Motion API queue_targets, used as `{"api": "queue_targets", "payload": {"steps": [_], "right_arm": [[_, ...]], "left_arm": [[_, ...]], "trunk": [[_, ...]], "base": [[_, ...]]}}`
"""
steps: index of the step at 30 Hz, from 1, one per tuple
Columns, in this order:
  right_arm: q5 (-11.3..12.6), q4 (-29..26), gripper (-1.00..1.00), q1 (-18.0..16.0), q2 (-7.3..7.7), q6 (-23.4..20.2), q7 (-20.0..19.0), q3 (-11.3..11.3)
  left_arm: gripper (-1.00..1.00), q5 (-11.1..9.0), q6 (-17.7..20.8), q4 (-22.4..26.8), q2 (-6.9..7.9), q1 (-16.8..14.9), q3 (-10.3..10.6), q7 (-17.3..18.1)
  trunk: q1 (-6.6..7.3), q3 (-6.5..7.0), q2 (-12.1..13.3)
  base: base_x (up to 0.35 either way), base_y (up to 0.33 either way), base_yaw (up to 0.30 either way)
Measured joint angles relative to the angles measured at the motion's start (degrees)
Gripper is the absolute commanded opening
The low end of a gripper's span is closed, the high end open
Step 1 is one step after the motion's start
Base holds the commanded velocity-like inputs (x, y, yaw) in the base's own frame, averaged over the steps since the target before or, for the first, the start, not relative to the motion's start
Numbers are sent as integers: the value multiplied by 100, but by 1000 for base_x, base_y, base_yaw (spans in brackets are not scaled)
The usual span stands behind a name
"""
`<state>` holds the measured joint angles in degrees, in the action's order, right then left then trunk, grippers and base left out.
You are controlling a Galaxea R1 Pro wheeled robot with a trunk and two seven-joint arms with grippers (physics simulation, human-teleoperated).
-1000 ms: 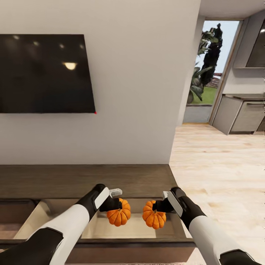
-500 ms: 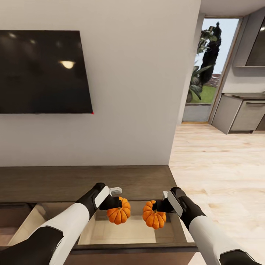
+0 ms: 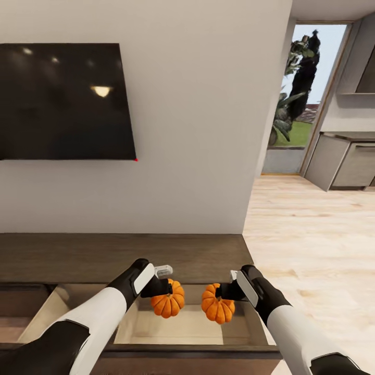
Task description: Place each of the two pumpkins and all three candles from the living room inside a cabinet in the living room (use any cabinet), then make sure every cabinet is closed, and position the cauldron so it is next to a table in the living room.
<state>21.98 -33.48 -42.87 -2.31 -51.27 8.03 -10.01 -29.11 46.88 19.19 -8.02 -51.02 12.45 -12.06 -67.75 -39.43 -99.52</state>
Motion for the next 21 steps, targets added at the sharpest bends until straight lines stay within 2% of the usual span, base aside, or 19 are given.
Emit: {"api": "queue_targets", "payload": {"steps": [2, 7, 13, 21], "right_arm": [[17, -1, -100, 0, 1, 13, -6, -6], [-9, -2, -100, 3, 0, 35, -10, -31], [-12, -2, -100, 2, -1, 35, -10, -212], [-13, -2, -100, 2, -1, 35, -10, -232]], "left_arm": [[-100, 22, 1, -7, 0, 0, 3, 0], [-100, 1, -1, -25, -1, -1, 1, 0], [-100, 4, -8, -38, 0, -1, 1, -2], [-100, 4, -10, -39, 8, -1, 0, -8]], "trunk": [[0, -5, 0], [-109, -97, -199], [-241, -205, -440], [-417, -349, -761]], "base": [[0, 0, 114], [0, 0, 21], [0, 0, 1], [0, 0, 1]]}}
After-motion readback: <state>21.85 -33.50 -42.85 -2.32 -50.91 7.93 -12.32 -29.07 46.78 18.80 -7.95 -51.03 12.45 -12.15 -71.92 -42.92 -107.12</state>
